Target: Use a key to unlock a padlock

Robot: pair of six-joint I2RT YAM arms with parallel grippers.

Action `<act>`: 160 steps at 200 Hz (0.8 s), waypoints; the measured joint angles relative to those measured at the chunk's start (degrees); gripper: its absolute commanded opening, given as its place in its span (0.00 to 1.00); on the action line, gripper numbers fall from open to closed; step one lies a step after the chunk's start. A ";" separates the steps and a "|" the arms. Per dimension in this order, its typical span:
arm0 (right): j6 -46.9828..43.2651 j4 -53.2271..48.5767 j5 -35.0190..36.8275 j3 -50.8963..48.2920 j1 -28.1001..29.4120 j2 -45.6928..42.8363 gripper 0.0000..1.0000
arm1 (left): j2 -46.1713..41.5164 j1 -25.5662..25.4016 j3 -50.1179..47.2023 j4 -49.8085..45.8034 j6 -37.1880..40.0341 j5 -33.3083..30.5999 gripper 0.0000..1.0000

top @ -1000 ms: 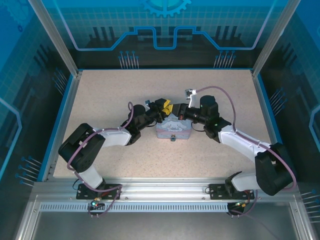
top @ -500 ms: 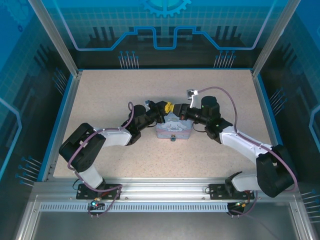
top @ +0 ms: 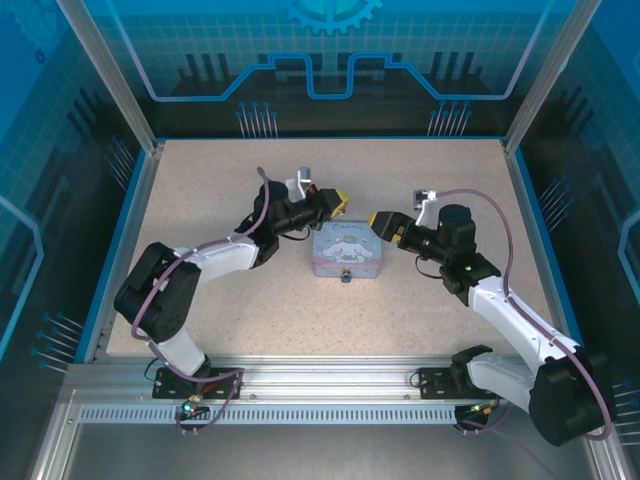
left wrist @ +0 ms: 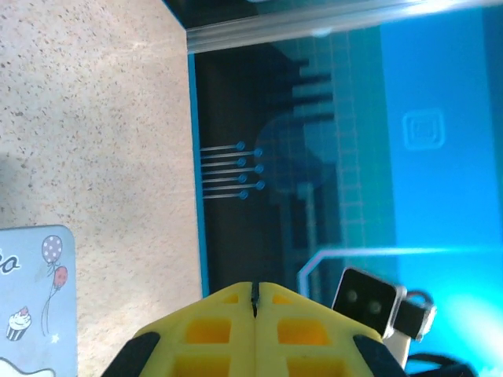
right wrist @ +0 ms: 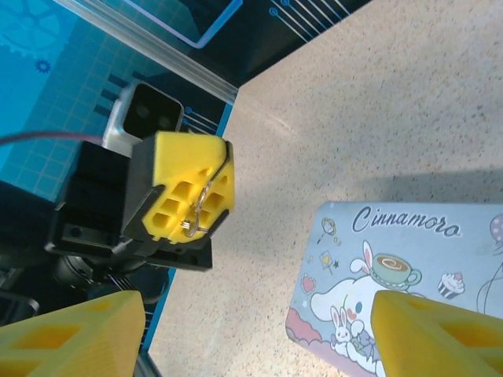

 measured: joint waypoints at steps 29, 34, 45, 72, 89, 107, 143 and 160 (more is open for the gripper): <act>0.90 -0.55 -0.35 -0.02 0.28 0.09 0.77 | -3.43 -2.84 11.19 -26.23 21.77 -6.62 0.00; 1.09 -0.52 -0.26 -0.04 0.35 0.09 0.77 | -4.04 -3.32 12.81 -29.07 24.52 -7.61 0.00; 1.31 -0.44 -0.09 -0.20 0.59 0.09 0.77 | -5.75 -4.28 14.88 -33.40 29.24 -9.09 0.00; 2.54 0.85 0.00 -1.14 1.09 1.16 0.74 | -8.85 -4.35 15.28 -38.71 34.69 -10.58 0.00; 2.62 1.92 -0.61 -1.14 1.09 2.54 0.68 | -8.57 -4.09 15.04 -39.54 35.01 -10.56 0.00; 2.14 3.80 -1.73 -1.14 1.07 2.95 0.63 | -8.28 -4.09 14.34 -39.26 34.91 -10.49 0.00; 2.64 10.01 -4.90 -0.59 1.07 5.55 0.53 | -8.28 -4.09 10.19 -34.69 32.87 -10.29 0.00; 4.07 14.05 -6.03 -0.17 1.09 8.50 0.50 | -8.28 -4.11 7.58 -30.58 30.77 -10.29 0.00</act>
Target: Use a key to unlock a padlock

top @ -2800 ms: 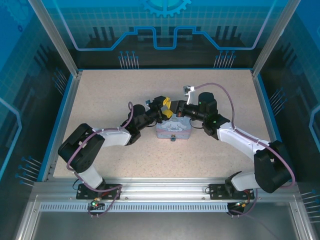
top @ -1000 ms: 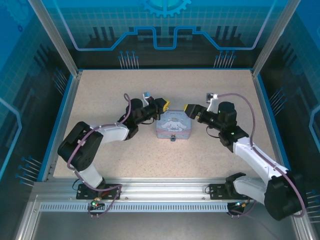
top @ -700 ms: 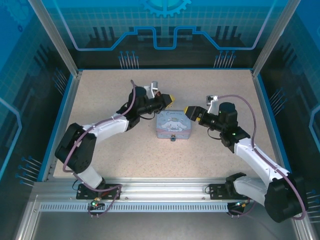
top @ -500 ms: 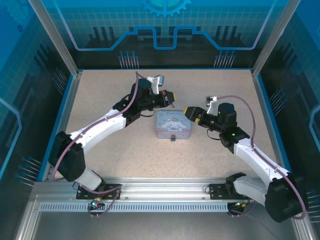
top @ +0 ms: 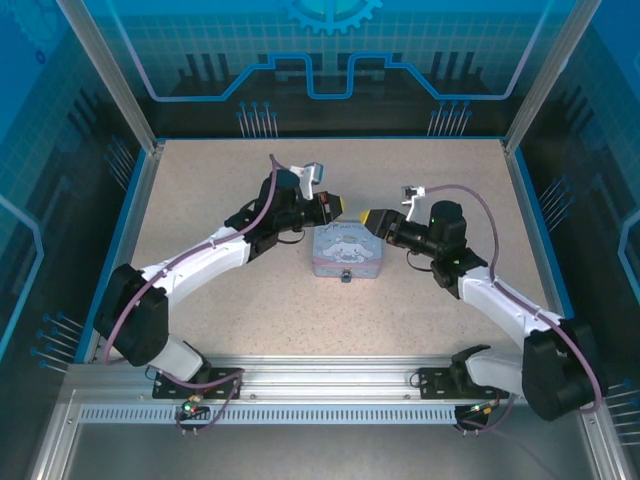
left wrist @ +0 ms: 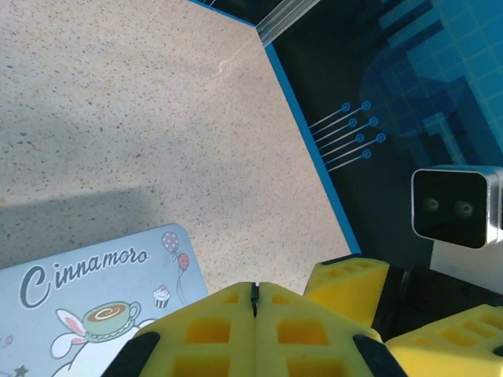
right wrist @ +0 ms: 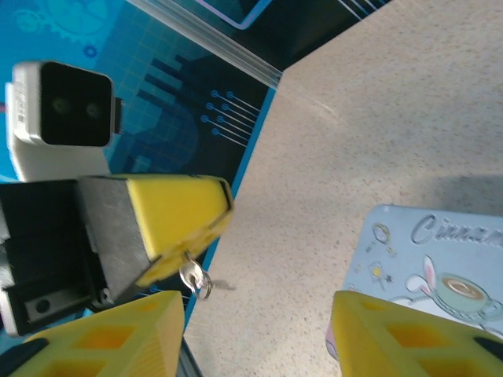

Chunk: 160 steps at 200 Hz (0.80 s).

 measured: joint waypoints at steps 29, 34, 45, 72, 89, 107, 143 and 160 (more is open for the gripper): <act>3.69 6.56 -1.29 0.04 0.31 4.68 0.48 | 0.00 -0.07 -4.57 7.87 -3.98 -0.70 0.00; 4.42 7.56 -1.31 0.04 0.37 5.27 0.48 | 0.00 -0.07 -5.29 9.14 -4.81 -0.90 0.00; 5.55 9.42 -1.33 0.07 0.68 6.19 0.48 | 0.00 -0.11 -6.75 12.02 -6.47 -1.60 0.00; 8.17 13.57 -1.62 0.44 1.68 7.72 0.47 | 0.00 -0.39 -9.27 18.36 -10.01 -3.72 0.00; 9.62 16.15 -1.70 0.87 2.25 8.83 0.47 | 0.04 -0.72 -9.81 21.46 -11.96 -4.98 0.00; 10.73 18.23 -1.68 1.03 2.99 9.94 0.47 | 0.28 -1.09 -9.90 24.74 -13.79 -6.03 0.00; 12.26 20.48 -1.66 1.05 4.52 11.34 0.44 | 1.57 -1.55 -9.92 29.38 -16.31 -7.74 0.00; 12.85 21.27 -1.64 1.05 4.87 11.61 0.42 | 2.21 -1.55 -9.90 30.45 -17.22 -8.17 0.00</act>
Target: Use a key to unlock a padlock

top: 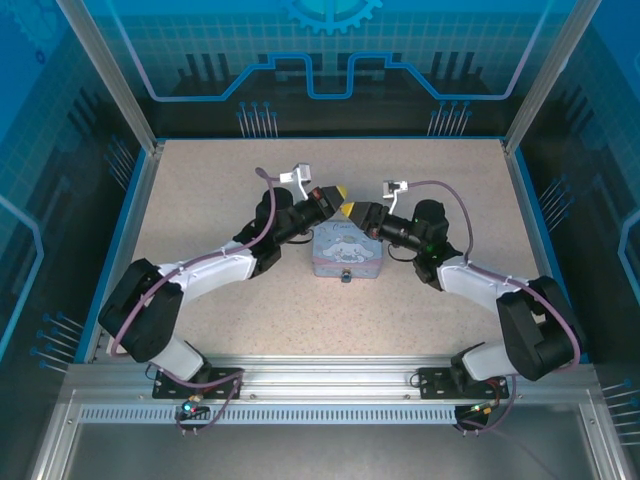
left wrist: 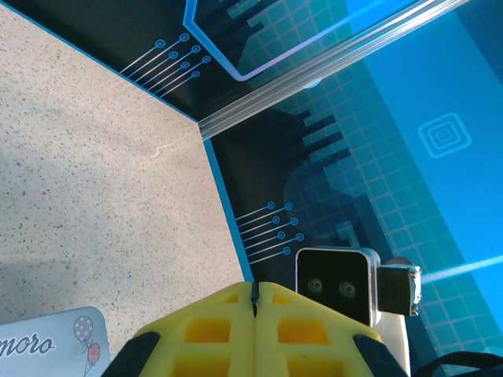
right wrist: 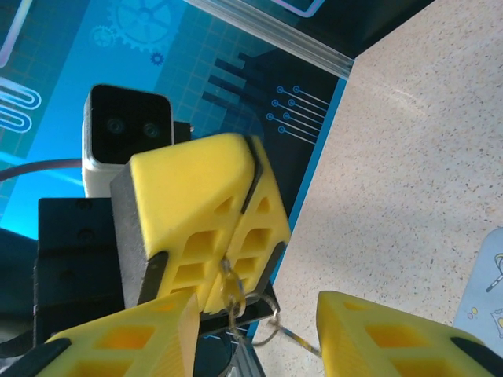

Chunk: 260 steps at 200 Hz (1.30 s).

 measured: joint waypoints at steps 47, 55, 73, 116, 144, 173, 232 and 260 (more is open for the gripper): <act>0.79 1.11 0.00 0.28 0.33 0.15 0.32 | 0.66 -0.63 -0.02 1.11 -0.15 -0.98 0.00; 0.81 1.22 0.00 0.44 0.35 0.33 0.30 | 0.66 -0.72 0.00 1.29 -0.15 -1.07 0.00; 1.14 1.55 0.00 0.72 0.37 0.79 0.24 | 0.66 -0.81 -0.02 1.31 -0.17 -1.27 0.00; 1.40 1.51 0.33 0.74 0.35 1.27 0.00 | 1.27 -1.03 0.00 1.46 -1.18 -2.23 0.00; 1.03 1.20 0.39 0.74 0.33 1.31 0.00 | 1.36 -1.03 -0.07 1.46 -1.42 -2.54 0.51; -0.26 -0.79 0.26 0.74 -0.42 0.92 0.00 | -0.07 -0.52 -0.59 -1.01 -1.33 -2.75 0.99; -5.62 -8.31 -1.33 1.16 -3.04 -1.62 0.00 | -7.08 3.69 6.01 -18.14 4.00 -1.46 0.99; -9.77 -14.56 -1.75 3.78 -3.19 -2.38 0.00 | -9.84 6.64 6.43 -19.23 2.14 1.38 0.99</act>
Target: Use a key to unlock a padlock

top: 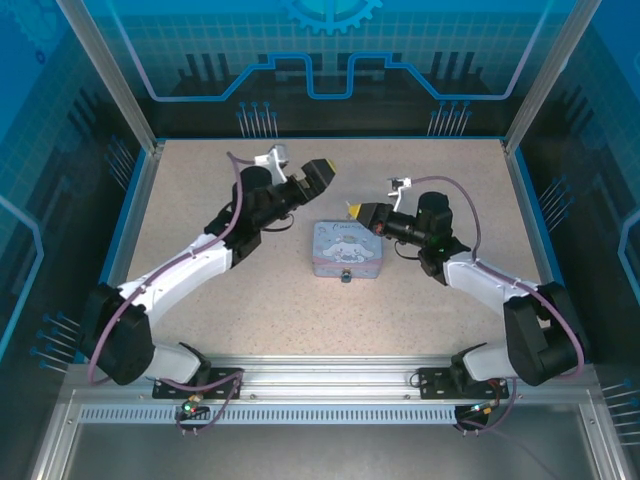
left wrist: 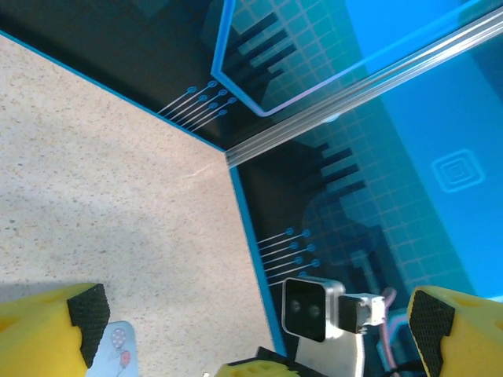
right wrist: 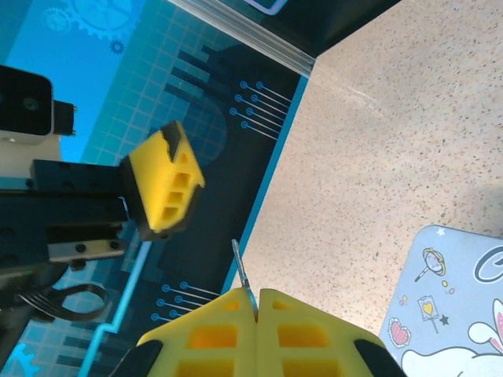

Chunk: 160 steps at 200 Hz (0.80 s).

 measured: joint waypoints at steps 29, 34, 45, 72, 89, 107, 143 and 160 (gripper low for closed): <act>-7.65 -9.88 1.27 4.33 0.07 -2.16 0.00 | 0.28 5.31 -0.24 0.42 -3.56 5.86 0.96; -9.18 -11.89 2.01 5.25 0.22 -2.58 0.00 | 0.76 5.66 0.76 -1.73 -3.69 6.60 0.94; -13.70 -17.09 4.55 7.72 0.87 -3.48 0.00 | 2.47 5.86 4.17 -7.06 -4.44 7.85 0.90; -25.22 -27.65 15.02 13.53 5.44 -4.94 0.00 | 6.49 5.46 12.11 -18.95 -8.72 9.77 0.83; -31.85 -31.58 23.15 15.02 9.57 -5.51 0.00 | 7.52 5.40 12.63 -22.82 -13.11 11.30 0.84; -37.83 -34.36 30.45 15.02 12.79 -5.64 0.00 | 9.57 5.16 13.00 -26.73 -17.11 13.55 0.83; -45.77 -36.59 40.68 15.02 15.37 -5.64 0.00 | 12.04 2.40 15.10 -33.81 -20.79 14.45 0.72; -48.13 -36.89 42.95 15.02 16.33 -5.57 0.00 | 12.11 1.16 16.96 -35.87 -21.94 14.45 0.69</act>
